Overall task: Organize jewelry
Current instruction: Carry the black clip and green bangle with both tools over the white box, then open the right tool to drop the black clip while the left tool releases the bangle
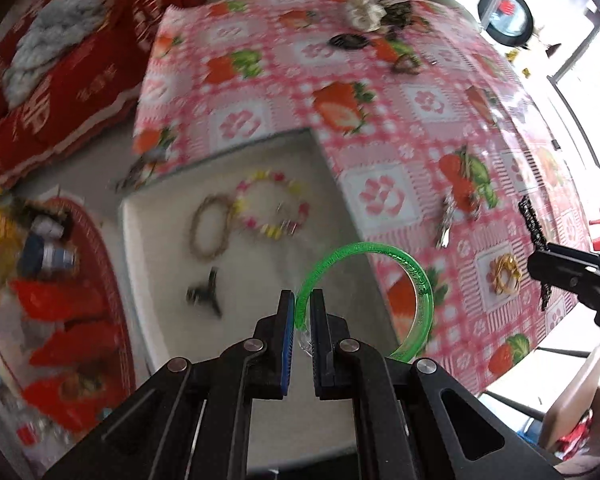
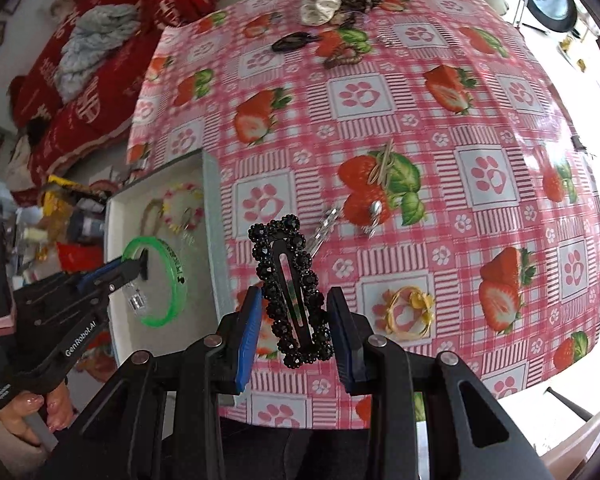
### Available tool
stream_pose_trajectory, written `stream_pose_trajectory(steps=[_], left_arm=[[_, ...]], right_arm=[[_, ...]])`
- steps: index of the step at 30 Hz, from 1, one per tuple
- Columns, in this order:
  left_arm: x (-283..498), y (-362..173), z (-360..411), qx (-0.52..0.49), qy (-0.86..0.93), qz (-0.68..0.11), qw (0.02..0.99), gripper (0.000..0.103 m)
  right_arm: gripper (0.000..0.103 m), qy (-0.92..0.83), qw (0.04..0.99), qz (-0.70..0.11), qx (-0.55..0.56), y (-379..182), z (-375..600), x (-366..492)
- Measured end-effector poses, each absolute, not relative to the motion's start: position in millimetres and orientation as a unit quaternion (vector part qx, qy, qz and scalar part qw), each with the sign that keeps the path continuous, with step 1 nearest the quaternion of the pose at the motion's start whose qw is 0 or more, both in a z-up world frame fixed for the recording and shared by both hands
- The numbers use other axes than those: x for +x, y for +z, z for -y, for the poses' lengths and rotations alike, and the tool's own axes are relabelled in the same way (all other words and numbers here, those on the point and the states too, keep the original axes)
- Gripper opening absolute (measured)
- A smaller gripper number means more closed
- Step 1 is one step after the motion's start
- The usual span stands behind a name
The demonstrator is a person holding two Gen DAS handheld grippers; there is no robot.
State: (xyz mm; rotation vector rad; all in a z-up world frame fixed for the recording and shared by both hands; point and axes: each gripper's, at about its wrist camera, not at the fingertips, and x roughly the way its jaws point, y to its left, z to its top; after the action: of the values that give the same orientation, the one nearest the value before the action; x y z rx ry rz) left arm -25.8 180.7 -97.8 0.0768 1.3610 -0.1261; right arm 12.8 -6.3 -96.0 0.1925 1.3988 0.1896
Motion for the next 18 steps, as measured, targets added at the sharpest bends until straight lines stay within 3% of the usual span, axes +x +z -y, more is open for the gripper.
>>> stream_pose_trajectory(steps=[18], left_arm=[[-50.8, -146.6, -251.4, 0.059, -0.057, -0.669, 0.738, 0.014]], right_arm=[[0.036, 0.144, 0.726, -0.669, 0.07, -131.8, -103.2, -6.0]])
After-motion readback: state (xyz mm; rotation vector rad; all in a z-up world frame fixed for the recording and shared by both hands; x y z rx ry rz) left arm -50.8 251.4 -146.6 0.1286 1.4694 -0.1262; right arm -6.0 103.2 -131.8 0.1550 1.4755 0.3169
